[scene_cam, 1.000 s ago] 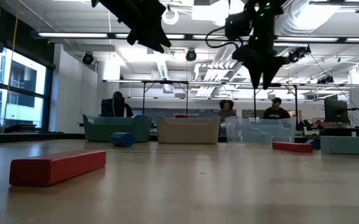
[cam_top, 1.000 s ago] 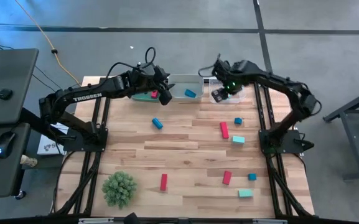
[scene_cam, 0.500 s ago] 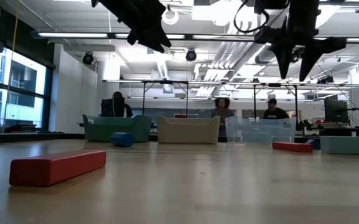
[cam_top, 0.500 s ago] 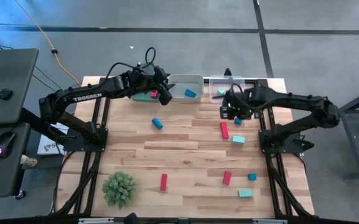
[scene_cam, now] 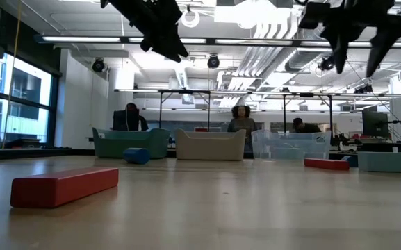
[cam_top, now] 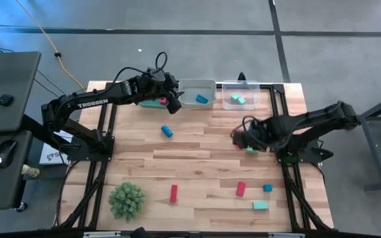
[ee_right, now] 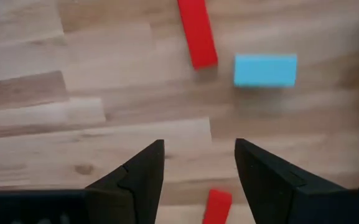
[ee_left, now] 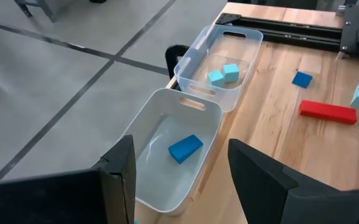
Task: Sort & place blocks by color
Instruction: Put the red block into the green bin
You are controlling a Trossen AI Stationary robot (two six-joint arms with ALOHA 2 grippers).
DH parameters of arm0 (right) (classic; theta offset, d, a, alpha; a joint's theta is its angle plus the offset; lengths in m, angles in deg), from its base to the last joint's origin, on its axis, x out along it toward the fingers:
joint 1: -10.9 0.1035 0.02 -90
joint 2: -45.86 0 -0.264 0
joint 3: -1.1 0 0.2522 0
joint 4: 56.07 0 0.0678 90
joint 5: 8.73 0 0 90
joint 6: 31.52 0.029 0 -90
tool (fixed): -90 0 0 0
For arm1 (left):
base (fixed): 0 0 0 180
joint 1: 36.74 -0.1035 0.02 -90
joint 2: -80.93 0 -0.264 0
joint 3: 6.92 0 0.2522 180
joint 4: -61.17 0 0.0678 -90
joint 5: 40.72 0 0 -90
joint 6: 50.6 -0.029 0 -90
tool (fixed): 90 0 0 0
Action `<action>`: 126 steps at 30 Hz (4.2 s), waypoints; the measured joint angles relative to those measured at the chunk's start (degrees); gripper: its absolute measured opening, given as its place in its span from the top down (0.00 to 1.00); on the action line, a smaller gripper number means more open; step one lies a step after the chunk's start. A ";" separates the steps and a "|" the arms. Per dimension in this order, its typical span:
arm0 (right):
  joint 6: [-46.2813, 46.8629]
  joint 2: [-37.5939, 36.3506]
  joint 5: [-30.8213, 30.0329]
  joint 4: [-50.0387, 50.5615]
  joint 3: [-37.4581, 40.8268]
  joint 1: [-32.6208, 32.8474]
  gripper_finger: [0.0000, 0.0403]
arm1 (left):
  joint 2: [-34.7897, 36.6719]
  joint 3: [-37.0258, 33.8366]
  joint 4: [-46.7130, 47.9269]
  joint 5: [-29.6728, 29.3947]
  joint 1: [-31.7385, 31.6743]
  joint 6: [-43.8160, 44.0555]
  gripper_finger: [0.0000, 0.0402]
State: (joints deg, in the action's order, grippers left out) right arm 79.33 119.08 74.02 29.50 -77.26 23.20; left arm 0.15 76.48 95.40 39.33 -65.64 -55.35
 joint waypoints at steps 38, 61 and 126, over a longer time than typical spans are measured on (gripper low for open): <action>21.37 25.10 11.53 -25.32 0.00 21.35 0.59 | 0.00 0.00 2.24 0.85 0.04 0.02 0.57; 18.05 25.10 11.43 -22.18 -0.11 22.47 0.67 | 0.00 0.01 2.23 0.85 0.04 0.02 0.57; 18.07 28.99 14.58 -24.08 -0.02 22.24 0.46 | 0.00 -0.01 2.85 0.80 0.04 0.02 0.57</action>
State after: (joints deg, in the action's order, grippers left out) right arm 97.40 148.07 88.60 5.42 -77.28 45.45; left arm 0.15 76.47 98.25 40.13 -65.60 -55.33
